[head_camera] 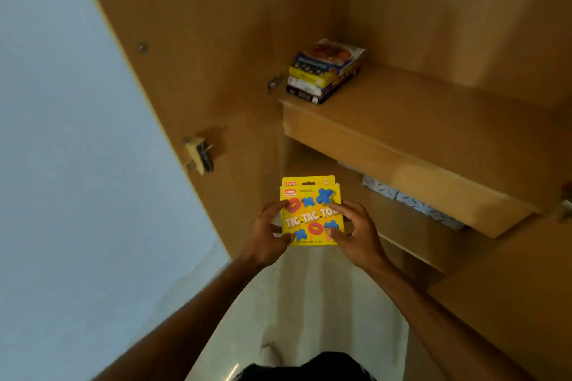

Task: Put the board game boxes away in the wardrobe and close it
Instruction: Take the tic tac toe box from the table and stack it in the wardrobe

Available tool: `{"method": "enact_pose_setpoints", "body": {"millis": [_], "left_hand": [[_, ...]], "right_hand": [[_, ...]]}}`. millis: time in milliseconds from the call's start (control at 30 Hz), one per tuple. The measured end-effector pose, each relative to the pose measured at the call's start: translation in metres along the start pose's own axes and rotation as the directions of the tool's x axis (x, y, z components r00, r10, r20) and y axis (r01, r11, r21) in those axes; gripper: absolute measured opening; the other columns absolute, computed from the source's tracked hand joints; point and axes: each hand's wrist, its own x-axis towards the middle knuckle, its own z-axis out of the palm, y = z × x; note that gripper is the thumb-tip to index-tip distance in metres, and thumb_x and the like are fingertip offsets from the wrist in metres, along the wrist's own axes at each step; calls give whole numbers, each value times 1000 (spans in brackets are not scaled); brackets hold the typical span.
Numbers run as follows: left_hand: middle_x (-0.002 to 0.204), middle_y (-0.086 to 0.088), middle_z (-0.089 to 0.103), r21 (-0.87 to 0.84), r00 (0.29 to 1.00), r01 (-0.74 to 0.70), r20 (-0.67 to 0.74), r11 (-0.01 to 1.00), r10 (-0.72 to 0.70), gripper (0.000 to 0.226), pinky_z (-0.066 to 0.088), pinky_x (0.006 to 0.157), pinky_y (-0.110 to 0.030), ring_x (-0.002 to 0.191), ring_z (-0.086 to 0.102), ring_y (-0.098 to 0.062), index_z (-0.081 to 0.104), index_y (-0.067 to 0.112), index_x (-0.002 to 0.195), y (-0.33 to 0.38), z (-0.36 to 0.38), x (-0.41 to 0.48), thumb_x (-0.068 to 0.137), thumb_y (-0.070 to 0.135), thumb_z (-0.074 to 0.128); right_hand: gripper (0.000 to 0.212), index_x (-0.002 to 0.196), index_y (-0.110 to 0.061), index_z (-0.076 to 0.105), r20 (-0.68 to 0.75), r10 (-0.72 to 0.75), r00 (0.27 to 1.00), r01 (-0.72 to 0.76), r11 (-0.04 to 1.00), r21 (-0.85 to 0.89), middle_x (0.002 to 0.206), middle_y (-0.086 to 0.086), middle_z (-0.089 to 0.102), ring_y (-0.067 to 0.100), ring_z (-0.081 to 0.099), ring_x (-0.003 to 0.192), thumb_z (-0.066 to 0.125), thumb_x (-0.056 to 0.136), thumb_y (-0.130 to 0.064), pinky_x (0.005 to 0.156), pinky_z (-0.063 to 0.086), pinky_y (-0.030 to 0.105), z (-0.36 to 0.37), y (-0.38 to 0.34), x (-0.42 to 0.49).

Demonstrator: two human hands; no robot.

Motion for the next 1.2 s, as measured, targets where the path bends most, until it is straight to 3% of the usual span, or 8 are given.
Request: {"method": "enact_pose_setpoints", "body": {"millis": [100, 233, 400, 567, 800, 967, 1100, 1200], "left_hand": [[120, 6, 45, 1, 996, -68, 54, 998, 68, 67, 49, 62, -8, 95, 58, -14, 53, 6, 132, 23, -1, 71, 71, -18, 71], [119, 2, 47, -22, 986, -135, 96, 991, 137, 64, 50, 59, -8, 94, 59, -20, 53, 2, 132, 51, 5, 166, 73, -21, 68], [129, 3, 47, 14, 983, -170, 70, 985, 169, 64, 51, 54, -12, 84, 64, -12, 56, 17, 132, 87, 18, 284, 75, -8, 72], [130, -1, 53, 20, 970, -242, -8, 970, 242, 52, 52, 59, -10, 99, 63, -21, 60, 23, 123, 121, 31, 387, 79, -2, 74], [128, -5, 53, 75, 954, -298, 43, 952, 295, 60, 49, 76, -7, 104, 62, -4, 60, -1, 123, 142, 41, 503, 68, 1, 85], [131, -9, 57, 184, 976, -205, -29, 961, 214, 50, 52, 93, -34, 117, 59, -27, 69, 8, 116, 141, 32, 558, 70, 15, 87], [117, 0, 59, 259, 960, -205, -137, 944, 246, 38, 56, 81, -31, 103, 64, -23, 74, 16, 105, 132, 23, 588, 69, 21, 86], [113, 5, 59, 463, 912, -203, -233, 863, 339, 26, 49, 91, -33, 112, 55, -20, 74, 26, 100, 122, 18, 596, 75, 25, 79]], "right_hand": [[49, 122, -21, 64, -86, 2, 996, -5, 999, -32, 132, -2, 44, 14, 48, 125, 76, 75, -13, 98, 51, 34, -13, 3, 55], [47, 121, -25, 63, -173, -41, 984, 31, 998, -61, 134, -3, 41, 17, 45, 130, 72, 75, -25, 100, 49, 41, -38, 8, 134], [45, 121, -19, 64, -223, -109, 969, 92, 992, -84, 133, -2, 40, 9, 45, 126, 76, 78, -12, 99, 48, 24, -74, 19, 247], [45, 119, -13, 66, -228, -136, 964, 116, 988, -102, 131, -5, 40, 6, 44, 122, 78, 76, -4, 90, 33, -3, -108, 30, 363], [44, 121, -16, 66, -182, -146, 972, 118, 981, -157, 132, -11, 40, 5, 49, 117, 78, 79, -19, 93, 49, 24, -136, 44, 490], [19, 101, -16, 75, -77, -162, 984, 155, 984, -91, 117, -6, 62, 13, 59, 116, 73, 83, -22, 94, 52, 36, -134, 50, 531], [19, 105, -15, 75, 44, -195, 980, 199, 975, -101, 127, 0, 60, 11, 54, 121, 69, 86, -16, 92, 50, 24, -124, 53, 555], [26, 113, -14, 72, 104, -242, 965, 256, 954, -159, 133, 1, 54, 6, 45, 123, 65, 88, -10, 82, 41, 4, -112, 54, 571]]}}
